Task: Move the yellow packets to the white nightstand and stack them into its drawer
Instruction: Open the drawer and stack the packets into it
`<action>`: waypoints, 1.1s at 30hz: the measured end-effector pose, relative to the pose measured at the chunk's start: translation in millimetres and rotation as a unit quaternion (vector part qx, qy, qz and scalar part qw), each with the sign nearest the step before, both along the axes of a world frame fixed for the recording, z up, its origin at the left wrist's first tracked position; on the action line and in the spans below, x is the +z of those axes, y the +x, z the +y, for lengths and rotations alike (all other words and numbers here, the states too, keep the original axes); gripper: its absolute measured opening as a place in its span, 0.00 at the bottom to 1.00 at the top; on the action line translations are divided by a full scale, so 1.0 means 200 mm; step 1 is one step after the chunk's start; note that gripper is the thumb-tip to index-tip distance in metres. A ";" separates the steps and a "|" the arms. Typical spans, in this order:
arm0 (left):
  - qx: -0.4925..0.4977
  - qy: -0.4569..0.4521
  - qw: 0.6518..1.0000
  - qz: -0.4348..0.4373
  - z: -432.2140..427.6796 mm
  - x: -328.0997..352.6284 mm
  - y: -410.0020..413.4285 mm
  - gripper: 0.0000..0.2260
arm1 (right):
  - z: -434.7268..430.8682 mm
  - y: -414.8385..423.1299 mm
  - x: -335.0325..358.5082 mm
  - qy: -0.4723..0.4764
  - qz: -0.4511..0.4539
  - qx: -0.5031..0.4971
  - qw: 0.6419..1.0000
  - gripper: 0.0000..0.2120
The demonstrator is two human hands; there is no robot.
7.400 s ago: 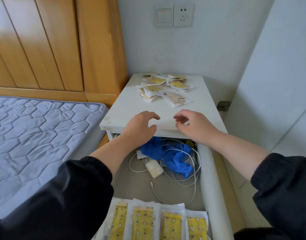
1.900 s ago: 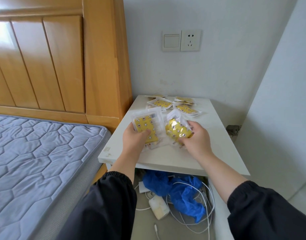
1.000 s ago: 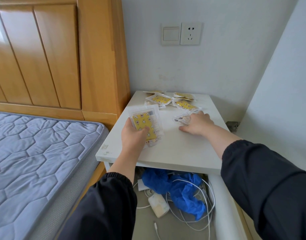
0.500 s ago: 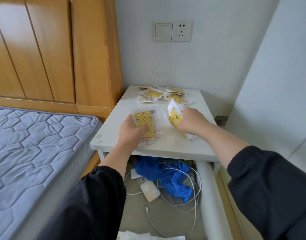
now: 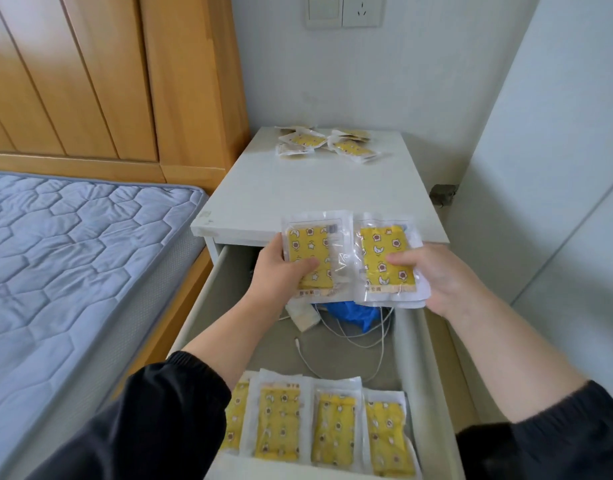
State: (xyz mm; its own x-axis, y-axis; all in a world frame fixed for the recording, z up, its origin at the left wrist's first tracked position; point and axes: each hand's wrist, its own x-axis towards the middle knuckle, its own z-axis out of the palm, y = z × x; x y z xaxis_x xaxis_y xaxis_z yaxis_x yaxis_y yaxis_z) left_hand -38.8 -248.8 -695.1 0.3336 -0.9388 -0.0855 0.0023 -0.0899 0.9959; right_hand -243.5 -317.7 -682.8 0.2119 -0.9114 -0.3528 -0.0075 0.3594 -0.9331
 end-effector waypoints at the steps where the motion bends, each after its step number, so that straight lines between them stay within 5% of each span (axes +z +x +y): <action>1: -0.006 0.005 1.000 -0.004 0.03 -0.02 0.01 0.12 | 0.04 0.00 -0.03 0.012 0.001 -0.007 1.000 0.14; 7: -0.042 0.091 0.990 -0.094 0.16 -0.18 0.08 0.12 | 0.25 0.10 -0.26 0.072 0.045 0.000 0.996 0.13; 12: -0.021 0.182 0.980 -0.072 0.18 -0.23 0.18 0.10 | 0.32 0.16 -0.33 0.170 0.023 -0.003 0.985 0.07; 17: -0.049 0.224 0.966 -0.122 0.17 -0.26 0.20 0.12 | 0.38 0.14 -0.35 0.210 0.095 0.028 0.973 0.07; 23: -0.075 0.243 0.960 -0.116 0.15 -0.27 0.17 0.16 | 0.48 0.15 -0.40 0.201 0.220 0.117 0.947 0.21; 33: -0.088 0.253 0.956 -0.120 0.14 -0.29 0.18 0.16 | 0.55 0.16 -0.49 0.186 0.316 0.179 0.913 0.18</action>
